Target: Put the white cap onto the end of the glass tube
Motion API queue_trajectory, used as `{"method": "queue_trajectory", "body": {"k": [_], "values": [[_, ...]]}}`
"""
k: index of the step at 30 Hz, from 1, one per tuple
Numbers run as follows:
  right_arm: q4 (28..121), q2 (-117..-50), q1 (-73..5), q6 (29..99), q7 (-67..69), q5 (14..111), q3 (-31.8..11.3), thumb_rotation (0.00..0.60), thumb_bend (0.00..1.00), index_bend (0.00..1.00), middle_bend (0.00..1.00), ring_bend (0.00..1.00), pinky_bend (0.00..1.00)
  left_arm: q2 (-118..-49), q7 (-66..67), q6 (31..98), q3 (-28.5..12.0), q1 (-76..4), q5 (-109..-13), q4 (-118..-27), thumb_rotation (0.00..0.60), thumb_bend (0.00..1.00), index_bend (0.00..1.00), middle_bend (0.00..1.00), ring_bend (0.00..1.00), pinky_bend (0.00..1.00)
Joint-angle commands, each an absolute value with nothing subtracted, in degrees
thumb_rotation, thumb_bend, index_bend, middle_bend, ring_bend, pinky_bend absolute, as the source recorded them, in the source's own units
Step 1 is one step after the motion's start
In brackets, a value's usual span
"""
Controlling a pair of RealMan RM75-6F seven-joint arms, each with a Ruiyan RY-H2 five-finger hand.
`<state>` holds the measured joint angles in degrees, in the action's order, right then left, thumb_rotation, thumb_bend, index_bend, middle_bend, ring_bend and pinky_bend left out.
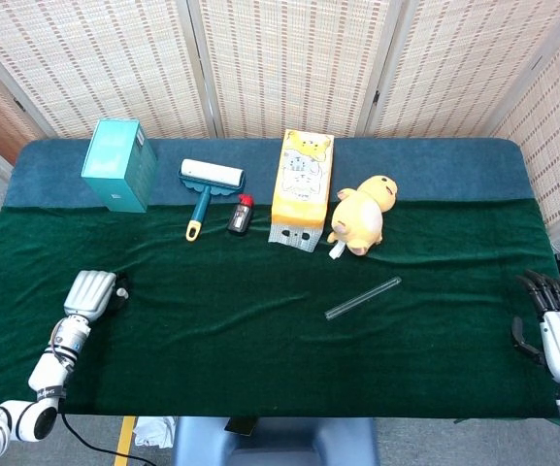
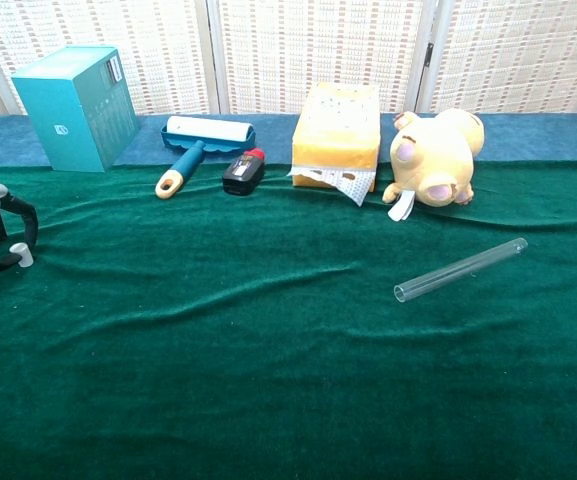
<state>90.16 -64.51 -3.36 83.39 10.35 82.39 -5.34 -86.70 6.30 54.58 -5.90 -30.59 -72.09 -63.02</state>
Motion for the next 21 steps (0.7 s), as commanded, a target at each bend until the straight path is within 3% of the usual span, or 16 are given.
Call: {"method": "queue_trajectory", "body": {"k": [1,10,15,19,21], "values": [[90.14,-64.54,-3.4,83.32,10.33,82.38,-5.34,0.6,0.66,0.13,0.12,0.07,0.0,-86.66,6.26,54.54,-5.91,-30.59,-72.06,-62.97,0.6,0.47,0.52,1.0,0.92,0.82],[90.28,-64.45,-3.57,83.33,10.35,82.79,-5.35,0.6,0.66,0.13,0.12,0.07,0.0,-86.09,5.63,55.31,-5.98,-30.31,-72.44,-63.39,0.6,0.47,0.57,1.0,0.92,0.82],[91.29,-63.12,-4.03,83.25,8.96,83.3,-5.58,0.6,0.66,0.13,0.14,0.09,0.0,-83.73,4.02,57.56,-6.59,-29.5,-73.08,-68.01,0.6,0.47,0.57,1.0,0.92,0.82],[92.76,-61.85,-5.11,82.36,7.61,84.26,-5.73,0.6,0.66,0.18,0.22,0.13,0.01,-81.23,3.07,58.69,-6.85,-29.06,-73.67,-72.15,0.6,0.47,0.57,1.0,0.92,0.82],[93.3,-61.73,-5.94,81.6,5.8,84.33,-5.98,0.6,0.64,0.2,0.3,0.2,0.07,-80.39,3.37,59.48,-6.89,-28.79,-73.9,-73.84,0.6,0.47,0.57,1.0,0.92,0.82]]}}
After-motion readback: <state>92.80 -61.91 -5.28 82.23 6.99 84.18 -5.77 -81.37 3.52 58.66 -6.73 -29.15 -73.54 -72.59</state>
